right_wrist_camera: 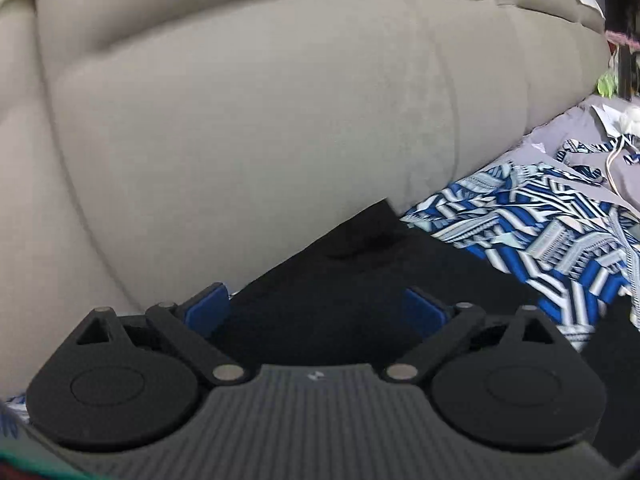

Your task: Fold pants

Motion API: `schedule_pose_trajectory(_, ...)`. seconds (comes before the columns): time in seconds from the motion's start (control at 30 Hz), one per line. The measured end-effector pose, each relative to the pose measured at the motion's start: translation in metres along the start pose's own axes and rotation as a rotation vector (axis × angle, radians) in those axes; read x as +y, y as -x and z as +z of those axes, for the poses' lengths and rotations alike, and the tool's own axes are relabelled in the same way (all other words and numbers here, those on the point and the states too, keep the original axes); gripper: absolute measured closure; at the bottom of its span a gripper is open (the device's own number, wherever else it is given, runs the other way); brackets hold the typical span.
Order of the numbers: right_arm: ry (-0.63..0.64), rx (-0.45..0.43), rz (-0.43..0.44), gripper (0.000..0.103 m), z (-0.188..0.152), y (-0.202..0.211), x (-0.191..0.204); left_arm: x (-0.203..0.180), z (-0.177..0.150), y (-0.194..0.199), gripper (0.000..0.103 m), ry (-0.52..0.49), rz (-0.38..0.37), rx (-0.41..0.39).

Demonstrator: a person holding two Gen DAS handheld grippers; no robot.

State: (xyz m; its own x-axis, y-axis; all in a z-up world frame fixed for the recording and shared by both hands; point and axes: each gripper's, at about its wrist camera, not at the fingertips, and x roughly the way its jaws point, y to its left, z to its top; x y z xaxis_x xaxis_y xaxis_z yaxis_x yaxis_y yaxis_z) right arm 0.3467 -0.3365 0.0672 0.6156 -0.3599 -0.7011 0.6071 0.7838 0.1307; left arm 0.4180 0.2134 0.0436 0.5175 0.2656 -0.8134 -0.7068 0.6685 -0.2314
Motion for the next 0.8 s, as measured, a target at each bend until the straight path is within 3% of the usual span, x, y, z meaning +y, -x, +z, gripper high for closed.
schedule_pose_trajectory(0.07, 0.005, 0.037, 0.04, 0.003, -0.006, -0.012, 0.021, -0.003, -0.003, -0.01, 0.0, -0.022, 0.026, -0.023)
schedule_pose_trajectory(0.17, 0.119, 0.083, 0.105, 0.003, -0.023, -0.018, 0.071, -0.009, -0.008, -0.019, 0.0, -0.076, 0.056, -0.045)
schedule_pose_trajectory(0.33, 0.329, 0.146, 0.052, 0.002, -0.046, -0.029, 0.145, -0.017, -0.018, -0.02, 0.0, -0.131, 0.081, -0.073)
schedule_pose_trajectory(0.4, 0.332, 0.21, 0.03, 0.011, -0.054, -0.037, 0.154, -0.02, -0.023, -0.02, 0.0, -0.162, 0.09, -0.09)
schedule_pose_trajectory(0.43, 0.314, 0.195, 0.027, 0.014, -0.056, -0.034, 0.152, -0.022, -0.026, -0.02, 0.0, -0.183, 0.097, -0.099)
schedule_pose_trajectory(0.53, 0.307, 0.143, -0.003, 0.063, -0.058, -0.02, 0.143, -0.028, -0.036, -0.022, 0.0, -0.246, 0.132, -0.127)
schedule_pose_trajectory(0.57, 0.291, 0.132, -0.013, 0.1, -0.057, -0.014, 0.138, -0.029, -0.038, -0.022, 0.0, -0.254, 0.141, -0.138)
schedule_pose_trajectory(0.8, 0.262, -0.01, 0.003, 0.1, -0.061, 0.041, 0.084, -0.029, -0.034, -0.022, 0.0, -0.196, 0.156, -0.138)
